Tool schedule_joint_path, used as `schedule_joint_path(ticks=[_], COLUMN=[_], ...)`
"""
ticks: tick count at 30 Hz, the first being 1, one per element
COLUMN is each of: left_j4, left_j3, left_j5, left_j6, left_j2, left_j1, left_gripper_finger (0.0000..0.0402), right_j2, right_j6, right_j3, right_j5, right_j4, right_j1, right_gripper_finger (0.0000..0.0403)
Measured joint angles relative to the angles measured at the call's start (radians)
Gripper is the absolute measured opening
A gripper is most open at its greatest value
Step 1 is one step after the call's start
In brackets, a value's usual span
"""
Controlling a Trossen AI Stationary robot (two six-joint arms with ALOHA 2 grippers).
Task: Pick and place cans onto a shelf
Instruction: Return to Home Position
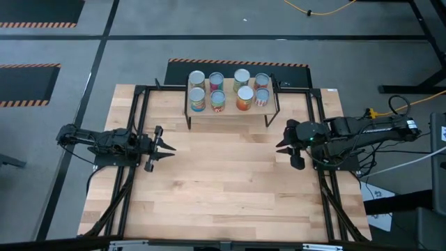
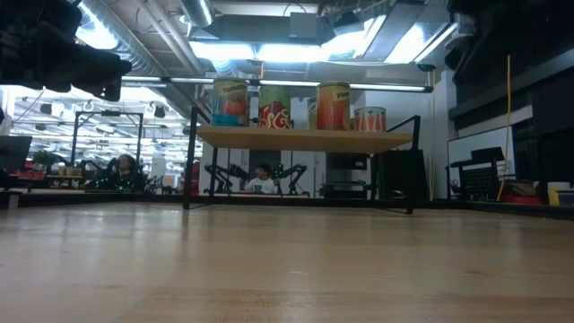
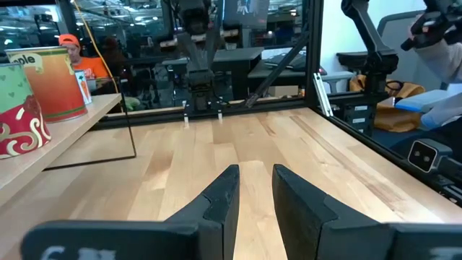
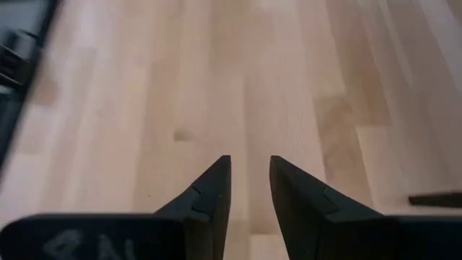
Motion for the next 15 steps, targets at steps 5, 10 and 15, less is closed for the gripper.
schedule_joint_path(ticks=[5,10,15], left_j4=[-0.001,-0.002,-0.002], left_j3=[0.0,0.0,0.0], left_j5=[0.0,0.0,0.0], left_j6=[0.0,0.029,0.041], left_j2=[0.0,0.0,0.0], left_j1=[0.0,0.0,0.0], left_gripper_finger=[0.0078,0.0078,0.0078], right_j2=[-0.081,-0.222,-0.366], right_j6=[-0.01,-0.035,-0.059], right_j3=[0.055,0.072,0.037], right_j5=[-0.075,-0.072,-0.072], right_j4=[-0.003,-0.012,0.014], right_j1=[0.0,0.0,0.0], right_gripper_finger=[0.0101,0.0101,0.0101])
